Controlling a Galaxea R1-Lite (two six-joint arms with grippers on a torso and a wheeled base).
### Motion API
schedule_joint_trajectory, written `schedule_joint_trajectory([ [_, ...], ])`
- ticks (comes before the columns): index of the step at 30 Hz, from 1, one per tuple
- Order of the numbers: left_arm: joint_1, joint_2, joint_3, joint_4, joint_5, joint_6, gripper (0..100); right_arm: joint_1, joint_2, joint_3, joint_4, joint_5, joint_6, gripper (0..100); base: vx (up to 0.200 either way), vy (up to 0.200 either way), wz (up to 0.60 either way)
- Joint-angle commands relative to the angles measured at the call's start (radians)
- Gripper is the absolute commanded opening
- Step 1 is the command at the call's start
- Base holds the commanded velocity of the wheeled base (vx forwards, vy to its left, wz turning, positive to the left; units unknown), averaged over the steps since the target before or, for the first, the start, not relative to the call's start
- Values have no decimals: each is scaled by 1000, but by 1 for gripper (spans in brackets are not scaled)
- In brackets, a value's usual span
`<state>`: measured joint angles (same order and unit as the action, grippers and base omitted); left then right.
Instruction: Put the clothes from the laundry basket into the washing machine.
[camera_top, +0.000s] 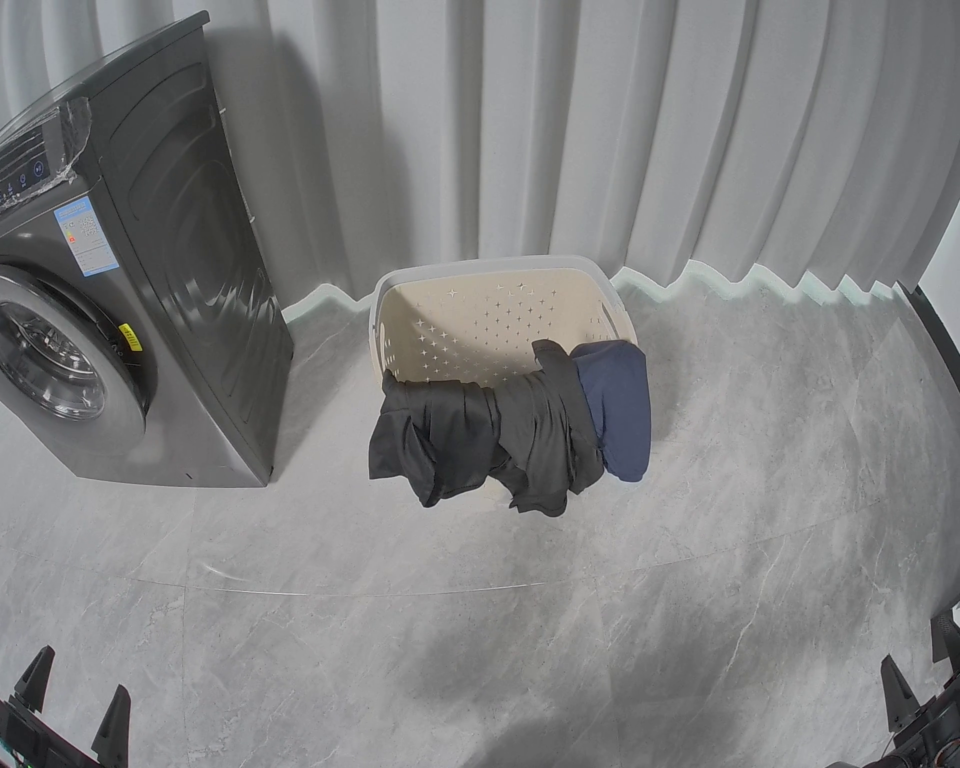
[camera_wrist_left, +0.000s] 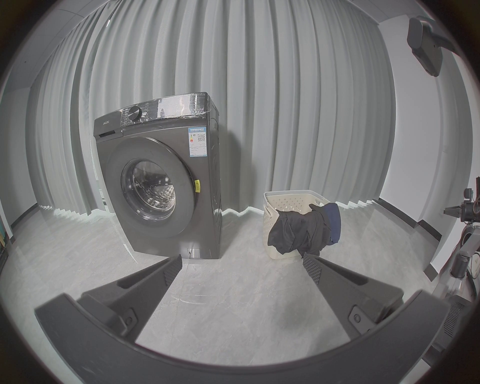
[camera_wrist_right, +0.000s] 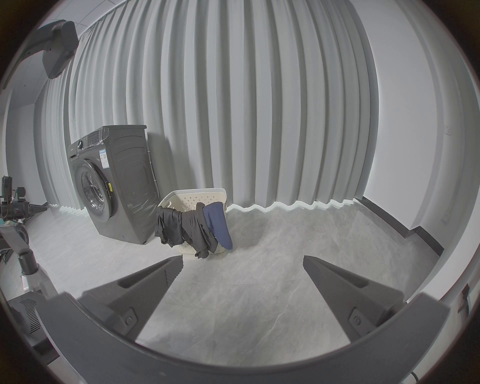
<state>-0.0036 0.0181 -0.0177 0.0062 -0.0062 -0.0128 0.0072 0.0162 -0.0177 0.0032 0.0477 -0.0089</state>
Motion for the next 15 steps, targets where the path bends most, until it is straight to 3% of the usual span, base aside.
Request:
schedule_joint_trajectory([
  [1, 1, -18, 16, 0, 0, -1, 100, 0, -16, 16, 0, 0, 0, 100, 200, 0, 0],
  [15, 1, -18, 16, 0, 2, -3, 100, 0, -16, 15, 0, 0, 0, 100, 200, 0, 0],
])
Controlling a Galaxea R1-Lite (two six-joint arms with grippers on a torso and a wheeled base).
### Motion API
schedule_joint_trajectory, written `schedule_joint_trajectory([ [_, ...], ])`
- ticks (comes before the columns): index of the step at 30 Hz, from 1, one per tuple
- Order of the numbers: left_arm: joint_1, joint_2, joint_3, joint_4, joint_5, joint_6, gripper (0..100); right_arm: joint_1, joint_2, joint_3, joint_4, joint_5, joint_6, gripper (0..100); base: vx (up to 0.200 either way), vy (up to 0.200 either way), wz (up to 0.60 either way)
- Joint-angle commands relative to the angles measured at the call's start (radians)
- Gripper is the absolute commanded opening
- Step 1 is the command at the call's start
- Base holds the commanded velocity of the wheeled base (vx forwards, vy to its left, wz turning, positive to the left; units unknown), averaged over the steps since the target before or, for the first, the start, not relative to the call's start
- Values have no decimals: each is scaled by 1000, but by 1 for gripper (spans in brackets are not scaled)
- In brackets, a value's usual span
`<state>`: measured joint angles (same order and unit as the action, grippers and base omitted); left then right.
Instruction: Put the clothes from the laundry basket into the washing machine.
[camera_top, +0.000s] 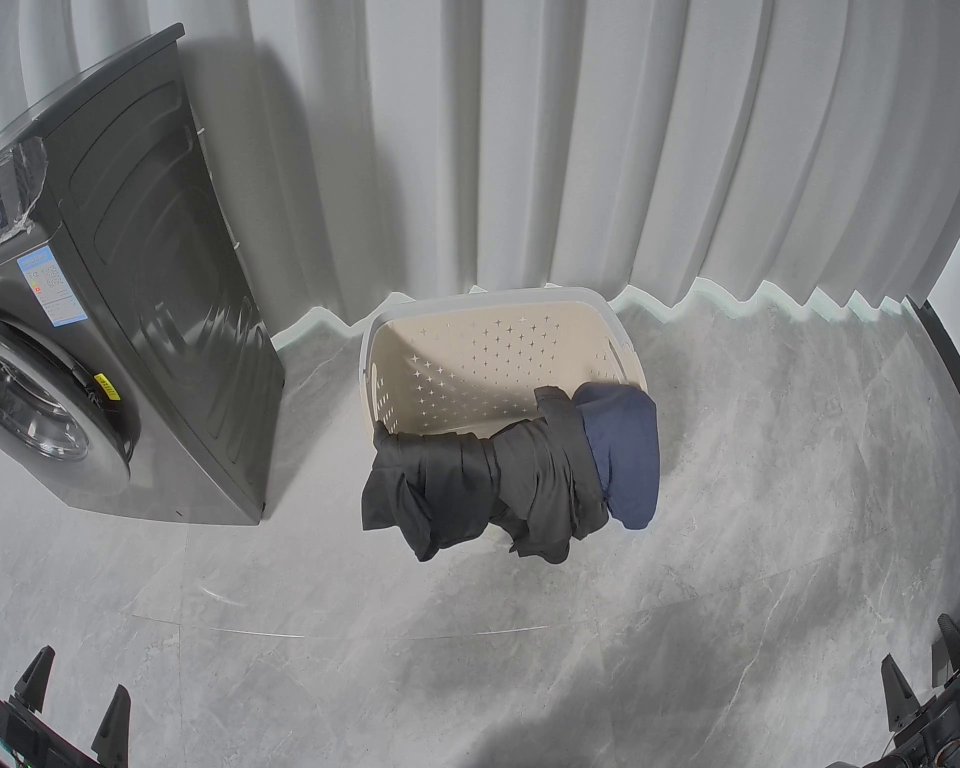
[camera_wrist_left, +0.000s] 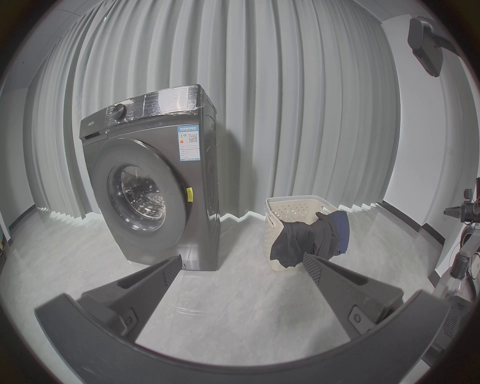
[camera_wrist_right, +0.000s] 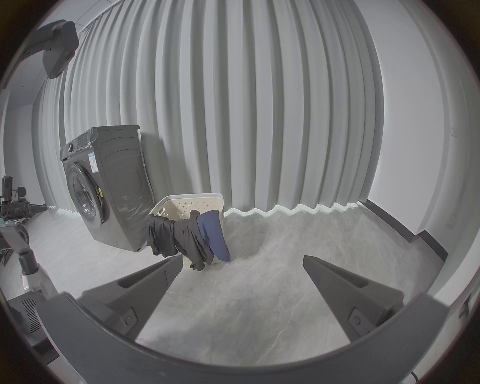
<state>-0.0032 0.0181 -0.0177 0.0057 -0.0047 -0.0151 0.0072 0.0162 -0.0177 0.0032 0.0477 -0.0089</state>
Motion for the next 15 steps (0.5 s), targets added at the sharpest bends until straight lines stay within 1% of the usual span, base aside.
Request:
schedule_joint_trajectory([
  [1, 0, -18, 16, 0, 0, 0, 100, 0, -16, 15, 0, 0, 0, 100, 0, 0, 0],
  [9, 0, -18, 16, 0, 0, 0, 100, 0, -16, 15, 0, 0, 0, 100, 0, 0, 0],
  [12, 0, -18, 16, 0, 0, 0, 100, 0, -16, 15, 0, 1, 0, 100, 0, -200, 0],
  [15, 0, -18, 16, 0, 0, 0, 100, 0, -16, 15, 0, 1, 0, 100, 0, 0, 0],
])
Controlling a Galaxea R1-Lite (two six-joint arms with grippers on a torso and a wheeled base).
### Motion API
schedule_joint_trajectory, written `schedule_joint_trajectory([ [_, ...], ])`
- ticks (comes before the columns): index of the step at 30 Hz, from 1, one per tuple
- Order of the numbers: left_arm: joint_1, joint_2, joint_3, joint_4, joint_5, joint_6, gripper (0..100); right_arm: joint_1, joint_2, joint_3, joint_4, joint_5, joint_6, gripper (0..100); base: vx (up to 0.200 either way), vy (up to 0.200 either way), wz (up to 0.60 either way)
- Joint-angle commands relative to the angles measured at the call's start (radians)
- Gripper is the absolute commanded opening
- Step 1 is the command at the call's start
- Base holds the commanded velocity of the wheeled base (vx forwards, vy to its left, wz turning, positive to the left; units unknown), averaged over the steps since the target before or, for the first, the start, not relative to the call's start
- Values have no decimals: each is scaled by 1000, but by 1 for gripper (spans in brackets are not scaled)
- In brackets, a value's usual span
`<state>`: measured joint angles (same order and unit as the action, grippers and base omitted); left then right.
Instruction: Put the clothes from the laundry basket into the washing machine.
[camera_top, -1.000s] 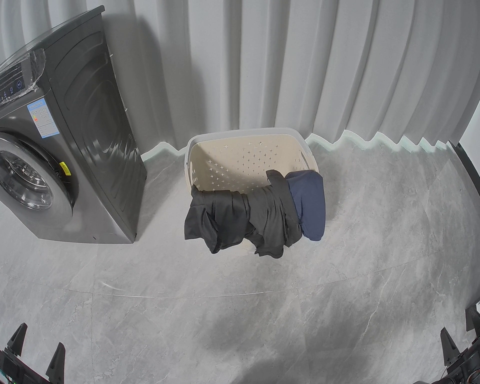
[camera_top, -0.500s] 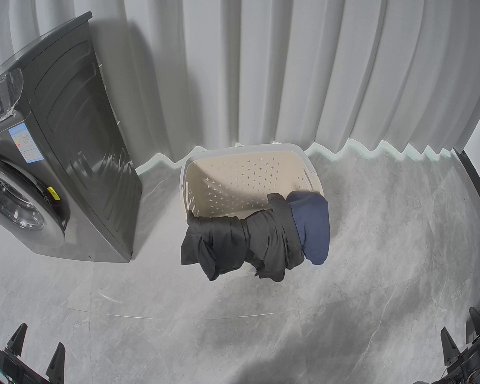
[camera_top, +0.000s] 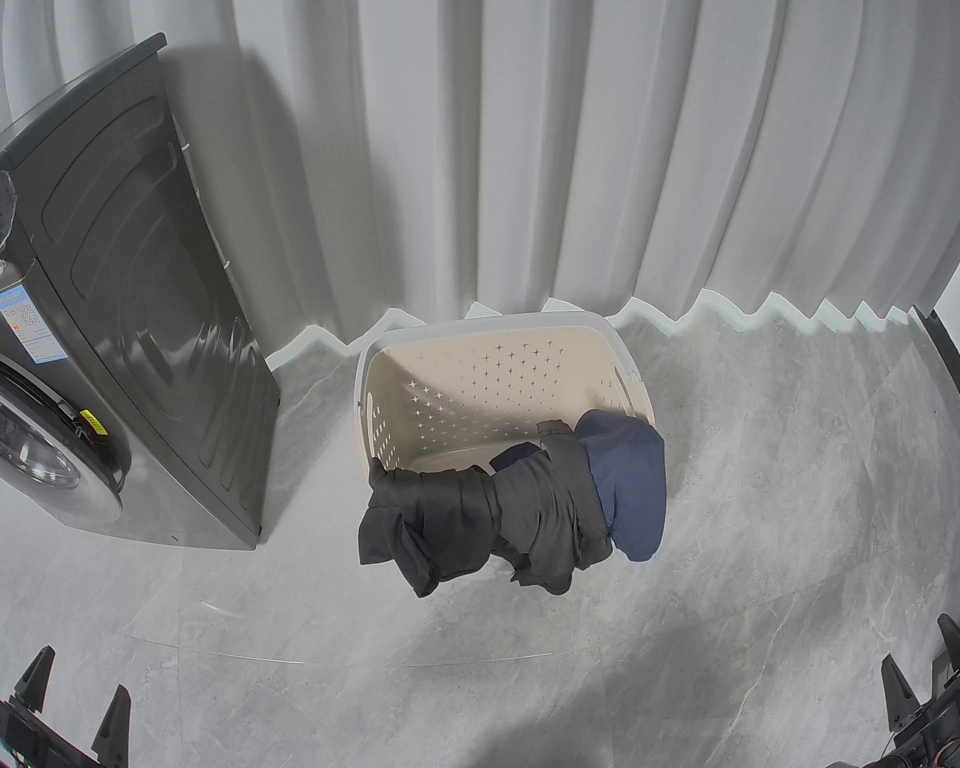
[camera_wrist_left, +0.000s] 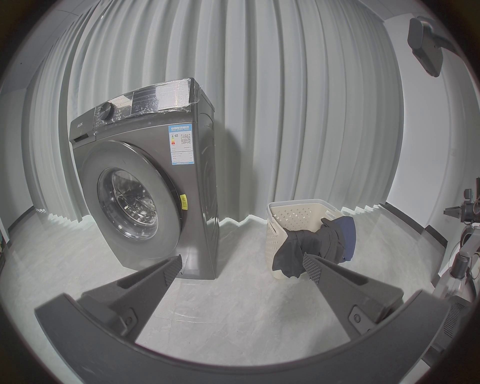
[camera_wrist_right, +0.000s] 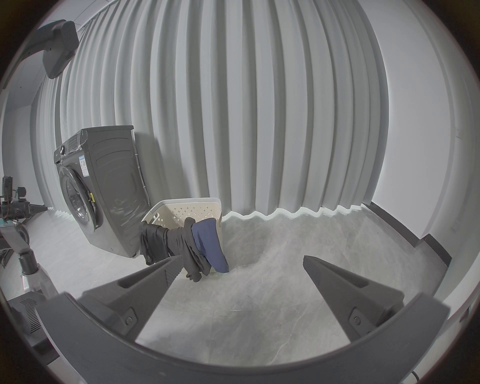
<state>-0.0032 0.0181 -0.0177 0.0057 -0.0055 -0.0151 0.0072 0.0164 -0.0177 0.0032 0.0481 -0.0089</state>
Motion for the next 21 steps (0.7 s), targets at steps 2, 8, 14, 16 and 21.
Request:
schedule_joint_trajectory([
  [2, 0, -18, 16, 0, -1, 0, 100, 0, -16, 15, 0, -1, 0, 100, 0, 0, 0],
  [8, 0, -18, 16, 0, 1, 0, 100, 0, -16, 15, 0, -1, 0, 100, 0, 0, 0],
  [14, 0, -18, 16, 0, 1, -3, 100, 0, -16, 15, 0, 1, 0, 100, 167, 0, 0],
  [16, 0, -18, 16, 0, 1, -5, 100, 0, -16, 16, 0, 1, 0, 100, 200, 0, 0],
  [21, 0, -18, 16, 0, 1, -5, 100, 0, -16, 15, 0, -1, 0, 100, 200, 0, 0],
])
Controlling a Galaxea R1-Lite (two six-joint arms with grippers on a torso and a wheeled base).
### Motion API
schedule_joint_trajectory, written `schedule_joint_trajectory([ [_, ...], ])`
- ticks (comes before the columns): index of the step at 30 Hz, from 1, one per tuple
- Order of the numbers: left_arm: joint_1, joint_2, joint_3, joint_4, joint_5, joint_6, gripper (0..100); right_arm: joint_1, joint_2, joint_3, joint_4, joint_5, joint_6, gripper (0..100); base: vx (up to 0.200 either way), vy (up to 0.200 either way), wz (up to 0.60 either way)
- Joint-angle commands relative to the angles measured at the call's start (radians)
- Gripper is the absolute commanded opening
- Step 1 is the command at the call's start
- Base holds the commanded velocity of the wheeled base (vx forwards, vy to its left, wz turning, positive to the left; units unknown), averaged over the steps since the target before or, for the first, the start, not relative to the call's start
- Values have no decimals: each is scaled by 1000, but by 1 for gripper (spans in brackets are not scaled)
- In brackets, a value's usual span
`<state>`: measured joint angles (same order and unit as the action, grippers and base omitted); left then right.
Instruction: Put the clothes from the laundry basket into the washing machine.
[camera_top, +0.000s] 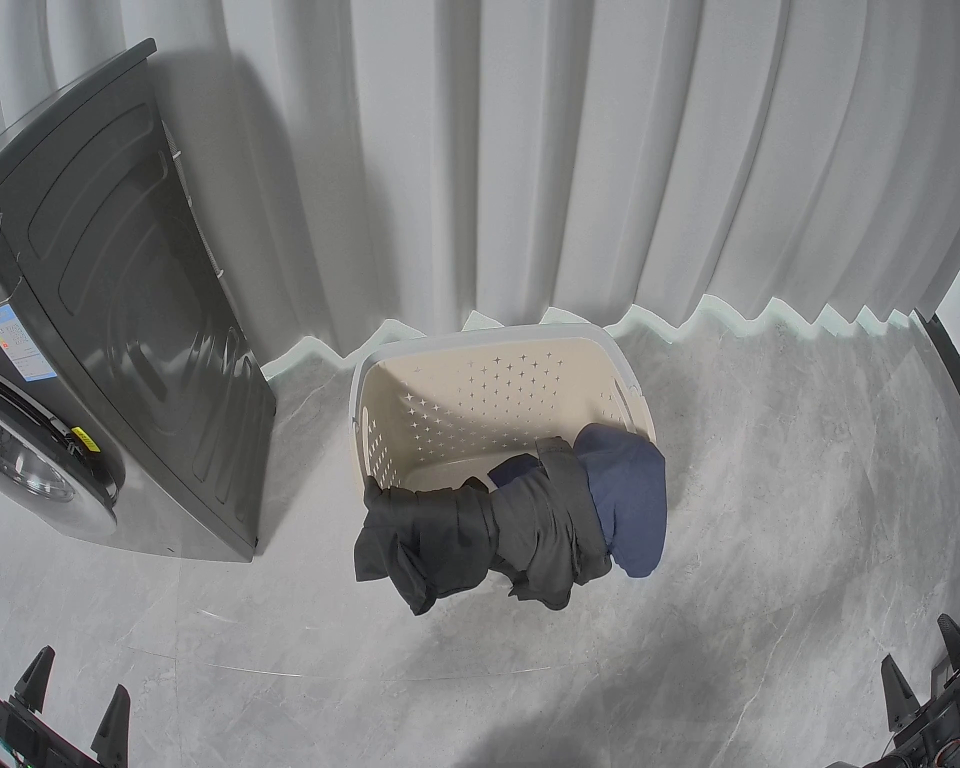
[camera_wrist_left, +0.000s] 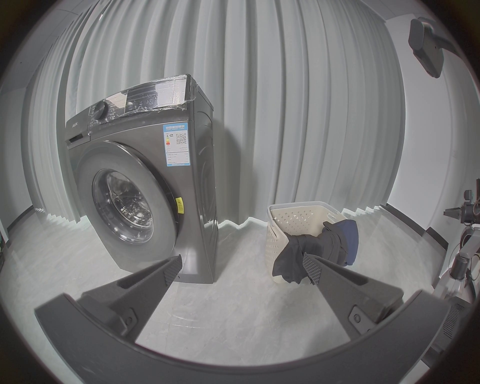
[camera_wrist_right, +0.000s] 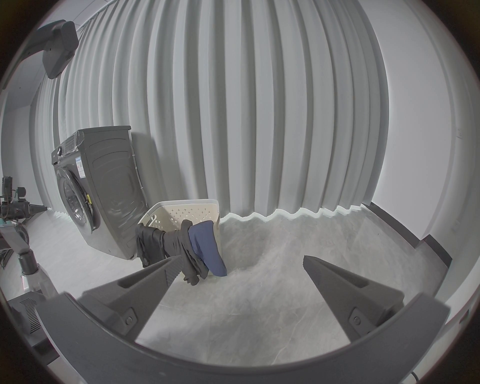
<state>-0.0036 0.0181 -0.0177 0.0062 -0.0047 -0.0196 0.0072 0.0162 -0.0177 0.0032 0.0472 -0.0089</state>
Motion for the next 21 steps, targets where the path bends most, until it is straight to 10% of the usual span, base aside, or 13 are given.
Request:
schedule_joint_trajectory([
  [1, 1, -18, 16, 0, 0, 0, 100, 0, -16, 15, 0, 0, 0, 100, 200, 0, 0],
  [21, 1, -18, 15, 0, 0, 0, 100, 0, -16, 15, 0, 0, 0, 100, 80, 0, 0],
])
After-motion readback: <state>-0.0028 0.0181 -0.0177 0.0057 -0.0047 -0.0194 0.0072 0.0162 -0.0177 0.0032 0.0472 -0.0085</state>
